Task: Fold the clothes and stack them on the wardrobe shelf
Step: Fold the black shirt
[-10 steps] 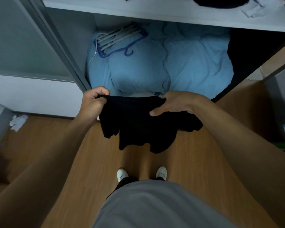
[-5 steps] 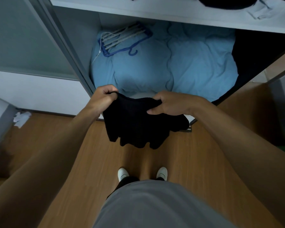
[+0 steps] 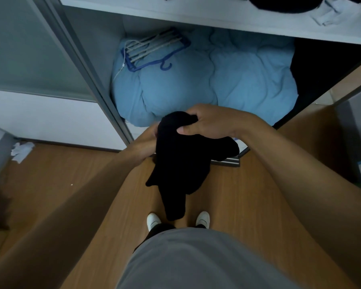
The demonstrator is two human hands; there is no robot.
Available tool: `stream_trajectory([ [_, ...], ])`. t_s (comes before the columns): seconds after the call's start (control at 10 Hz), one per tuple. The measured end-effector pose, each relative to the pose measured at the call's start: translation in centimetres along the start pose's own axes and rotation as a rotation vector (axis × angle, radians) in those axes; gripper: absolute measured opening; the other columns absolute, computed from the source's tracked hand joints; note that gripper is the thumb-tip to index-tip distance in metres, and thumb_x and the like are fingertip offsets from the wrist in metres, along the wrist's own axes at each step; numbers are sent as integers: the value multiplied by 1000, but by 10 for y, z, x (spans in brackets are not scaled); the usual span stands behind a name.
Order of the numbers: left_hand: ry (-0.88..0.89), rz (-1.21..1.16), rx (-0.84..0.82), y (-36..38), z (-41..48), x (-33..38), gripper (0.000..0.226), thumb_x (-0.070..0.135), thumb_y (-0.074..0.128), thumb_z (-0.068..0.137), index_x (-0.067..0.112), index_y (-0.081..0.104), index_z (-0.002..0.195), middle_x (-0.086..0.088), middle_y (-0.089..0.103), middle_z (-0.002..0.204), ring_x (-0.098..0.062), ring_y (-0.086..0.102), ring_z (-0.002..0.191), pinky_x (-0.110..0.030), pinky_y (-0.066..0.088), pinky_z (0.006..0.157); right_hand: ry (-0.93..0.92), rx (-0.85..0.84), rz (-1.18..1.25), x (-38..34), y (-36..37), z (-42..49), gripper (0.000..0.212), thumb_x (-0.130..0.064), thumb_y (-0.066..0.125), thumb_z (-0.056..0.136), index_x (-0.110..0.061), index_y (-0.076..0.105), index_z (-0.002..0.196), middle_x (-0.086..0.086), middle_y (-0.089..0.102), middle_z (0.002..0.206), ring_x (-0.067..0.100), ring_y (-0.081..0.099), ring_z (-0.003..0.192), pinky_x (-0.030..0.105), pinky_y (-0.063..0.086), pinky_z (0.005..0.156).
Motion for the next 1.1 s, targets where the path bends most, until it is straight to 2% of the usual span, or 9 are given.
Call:
stream_trajectory([
  [0.1, -104, -269, -7, 12, -4, -6, 26, 11, 43, 105, 4, 58, 124, -19, 65, 121, -14, 69, 94, -29, 50, 91, 20, 27, -3, 3, -3, 3, 27, -29, 59, 99, -35, 59, 73, -30, 60, 55, -14, 57, 56, 3, 38, 54],
  [0.2, -80, -426, -128, 20, -6, -15, 50, 42, 35, 102, 13, 47, 140, -7, 61, 135, -18, 63, 118, -26, 56, 86, 42, 54, 9, 8, -9, 7, 26, -30, 62, 97, -31, 60, 71, -28, 60, 52, -11, 56, 52, 5, 38, 50],
  [0.3, 50, -218, -250, 20, -14, -19, 56, 56, 42, 93, 15, 58, 128, 2, 70, 112, -11, 67, 105, -23, 52, 86, 88, 46, 30, 12, -15, 12, 22, -30, 68, 93, -16, 67, 76, -16, 64, 61, -3, 58, 56, 12, 42, 53],
  [0.4, 126, 60, -139, 20, -6, -15, 41, 39, 58, 92, 0, 69, 98, -6, 72, 88, -17, 70, 83, -26, 51, 74, 156, 70, 109, 20, -20, 16, 22, -33, 75, 86, -12, 70, 83, -4, 70, 74, 8, 65, 65, 18, 50, 56],
  [0.5, 119, -76, 22, 16, -1, -9, 42, 32, 57, 97, -8, 66, 96, -10, 71, 83, -21, 68, 77, -26, 51, 68, 267, 45, 185, 40, -23, 11, 40, -44, 82, 76, -17, 71, 102, -1, 77, 93, 13, 74, 84, 26, 59, 74],
  [0.7, 120, -162, 207, -5, 7, -14, 24, 26, 54, 102, 15, 69, 86, 7, 72, 68, -7, 69, 62, -14, 49, 54, 471, -208, -78, 82, 1, -13, 40, -38, 89, 68, -17, 73, 98, -5, 75, 85, 5, 71, 70, 16, 52, 56],
  [0.8, 71, -186, 276, -18, 13, -20, 27, 36, 57, 99, 14, 72, 97, 1, 77, 81, -14, 74, 76, -18, 54, 61, 424, -147, 117, 90, 6, -17, 33, -23, 86, 74, -11, 70, 102, -2, 76, 84, 9, 72, 74, 18, 52, 57],
  [0.9, -8, -202, 287, -26, 19, -30, 33, 44, 59, 97, 14, 71, 105, -2, 78, 94, -17, 75, 87, -23, 56, 70, 298, 3, 560, 88, 2, -19, 18, -5, 73, 84, -15, 65, 96, -5, 76, 74, 8, 73, 70, 17, 54, 56],
  [1.1, -96, -251, 77, -23, 19, -28, 39, 44, 67, 90, 12, 73, 111, -11, 73, 115, -24, 71, 105, -24, 58, 77, 202, 220, 994, 85, -18, -24, 7, -19, 72, 80, -17, 78, 79, 1, 74, 78, 14, 71, 69, 27, 56, 63],
])
Point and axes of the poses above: each hand's wrist, its own z-axis towards the middle knuckle, its own y-axis out of the palm, x = y × z, the point moved 6 cm from there along z, towards the middle knuckle
